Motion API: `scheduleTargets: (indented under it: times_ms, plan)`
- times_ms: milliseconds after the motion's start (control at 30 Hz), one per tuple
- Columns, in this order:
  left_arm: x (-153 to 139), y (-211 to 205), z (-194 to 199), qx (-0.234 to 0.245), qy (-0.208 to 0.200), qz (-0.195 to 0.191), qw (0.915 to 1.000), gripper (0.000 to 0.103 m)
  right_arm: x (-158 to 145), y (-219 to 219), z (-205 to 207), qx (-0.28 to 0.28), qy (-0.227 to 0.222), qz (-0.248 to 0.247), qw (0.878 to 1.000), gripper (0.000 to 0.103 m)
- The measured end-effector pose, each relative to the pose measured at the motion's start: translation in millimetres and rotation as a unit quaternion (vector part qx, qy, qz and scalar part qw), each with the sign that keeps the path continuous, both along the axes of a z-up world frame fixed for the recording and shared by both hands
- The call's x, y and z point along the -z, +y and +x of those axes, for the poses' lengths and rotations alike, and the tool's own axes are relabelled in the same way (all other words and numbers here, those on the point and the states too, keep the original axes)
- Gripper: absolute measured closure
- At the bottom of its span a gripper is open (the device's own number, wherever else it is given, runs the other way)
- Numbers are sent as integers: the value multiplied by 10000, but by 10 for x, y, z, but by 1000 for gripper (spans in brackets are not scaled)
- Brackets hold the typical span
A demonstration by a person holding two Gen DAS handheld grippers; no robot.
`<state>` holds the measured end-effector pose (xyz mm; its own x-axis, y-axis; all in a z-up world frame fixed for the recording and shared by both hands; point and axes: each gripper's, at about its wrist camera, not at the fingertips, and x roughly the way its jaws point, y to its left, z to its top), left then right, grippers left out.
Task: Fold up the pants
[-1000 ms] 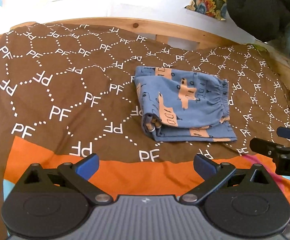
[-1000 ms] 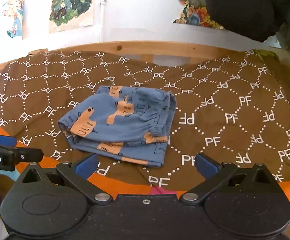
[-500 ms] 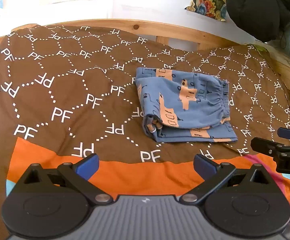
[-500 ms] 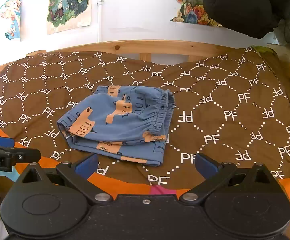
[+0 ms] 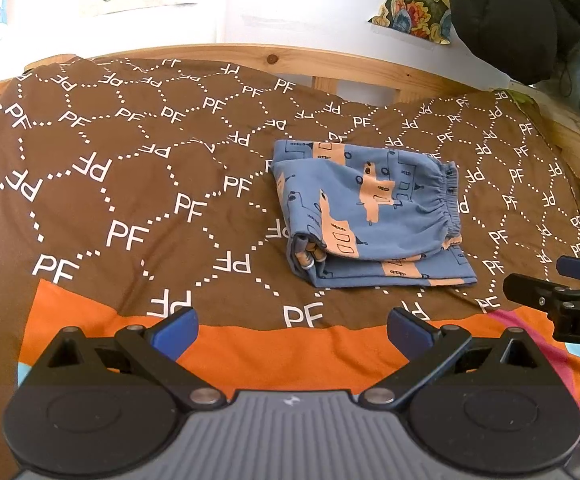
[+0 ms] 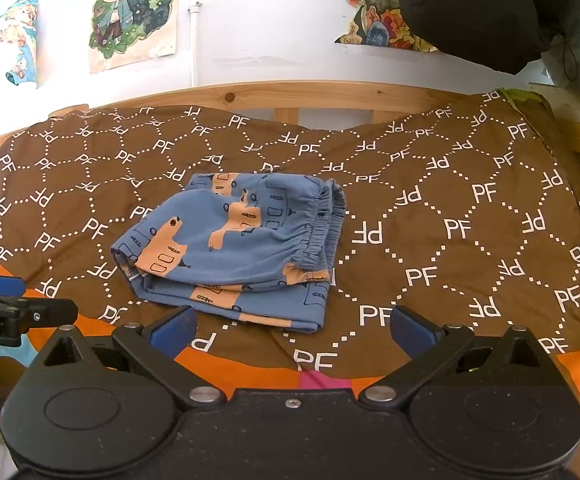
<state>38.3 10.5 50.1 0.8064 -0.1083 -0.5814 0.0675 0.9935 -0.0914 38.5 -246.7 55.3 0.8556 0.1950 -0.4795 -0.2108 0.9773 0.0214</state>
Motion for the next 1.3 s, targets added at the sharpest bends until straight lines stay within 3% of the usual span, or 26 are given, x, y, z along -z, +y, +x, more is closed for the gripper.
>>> scheduleTargets:
  times_ms: [1000,1300]
  plan:
    - [-28,5,-14,42,-45,-20,10000,0,23,9,-1,5,26,6,10000,1]
    - [-61,-54,-33,-29,-86,281,9996,0,18,8,0,2,19,6,10000,1]
